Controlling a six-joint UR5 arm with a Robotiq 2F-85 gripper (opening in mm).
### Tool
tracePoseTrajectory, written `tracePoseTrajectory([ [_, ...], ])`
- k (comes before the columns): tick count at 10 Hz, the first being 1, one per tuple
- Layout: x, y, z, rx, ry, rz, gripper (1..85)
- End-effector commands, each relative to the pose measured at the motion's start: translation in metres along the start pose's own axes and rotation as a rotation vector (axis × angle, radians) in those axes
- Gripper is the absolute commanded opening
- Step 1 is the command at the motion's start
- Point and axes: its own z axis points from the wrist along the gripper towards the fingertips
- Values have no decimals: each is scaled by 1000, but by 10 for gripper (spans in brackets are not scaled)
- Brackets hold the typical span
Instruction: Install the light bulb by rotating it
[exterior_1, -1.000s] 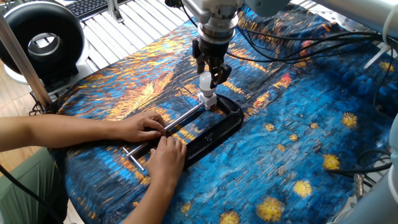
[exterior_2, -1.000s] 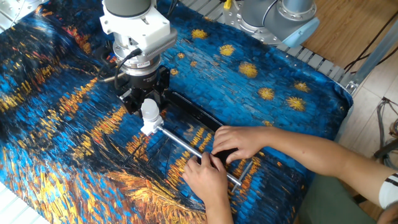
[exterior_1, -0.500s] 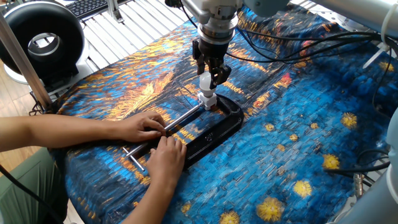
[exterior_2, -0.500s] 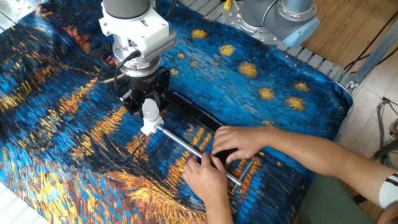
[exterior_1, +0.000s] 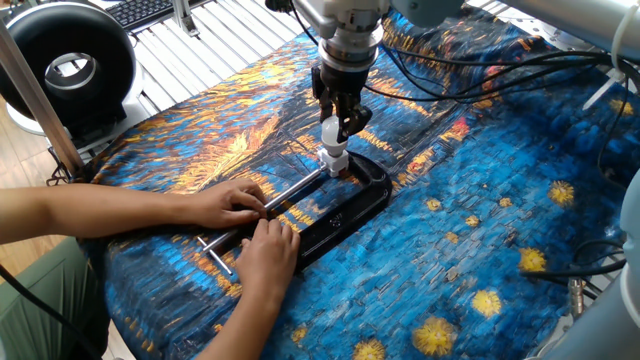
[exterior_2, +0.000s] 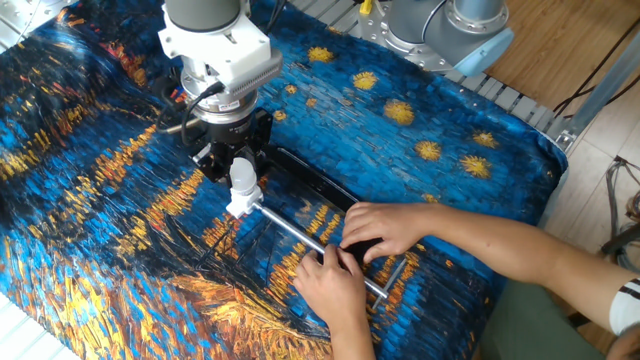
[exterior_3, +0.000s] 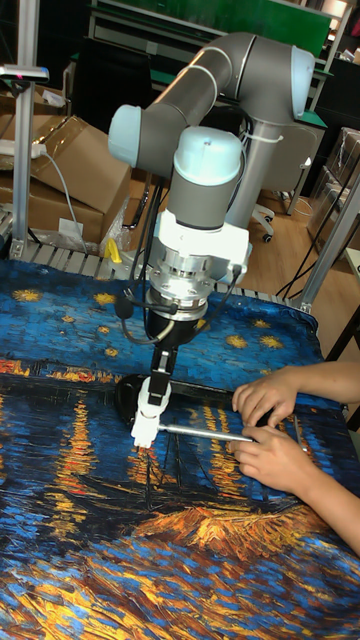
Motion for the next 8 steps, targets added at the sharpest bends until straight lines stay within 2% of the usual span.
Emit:
tracePoseTrajectory([
  [1, -1, 0, -1, 0, -9, 38, 377],
  [4, -7, -4, -2, 12, -33, 136, 307],
  [5, -7, -3, -1, 9, -36, 187, 290],
  [6, -10, -3, 0, 7, -57, 253, 287],
  [8, -6, -7, 3, 26, -67, 355, 257],
])
